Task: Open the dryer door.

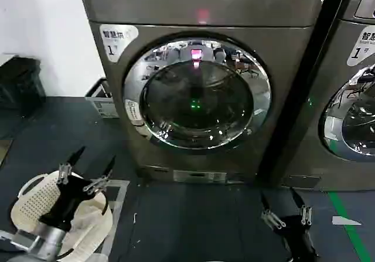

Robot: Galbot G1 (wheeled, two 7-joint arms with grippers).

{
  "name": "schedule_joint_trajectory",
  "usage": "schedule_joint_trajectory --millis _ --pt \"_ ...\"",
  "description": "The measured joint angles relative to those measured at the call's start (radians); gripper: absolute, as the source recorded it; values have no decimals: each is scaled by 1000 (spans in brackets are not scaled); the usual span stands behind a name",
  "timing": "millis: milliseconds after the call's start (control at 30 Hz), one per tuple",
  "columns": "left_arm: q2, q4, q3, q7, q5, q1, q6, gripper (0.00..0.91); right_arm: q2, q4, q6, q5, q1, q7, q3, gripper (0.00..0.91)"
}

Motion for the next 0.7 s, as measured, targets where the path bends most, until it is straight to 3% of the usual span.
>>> schedule_joint_trajectory --millis 133,333,700 --pt "-2 -1 1 3 0 4 6 907 -11 23 -59 42 33 -40 -30 907" --pt "-1 0 5 7 4 7 5 907 -196 12 -145 119 125 -45 -112 907" --pt "-1 -10 -6 13 9 20 4 907 -476 -111 -207 214 421 -55 -277 907"
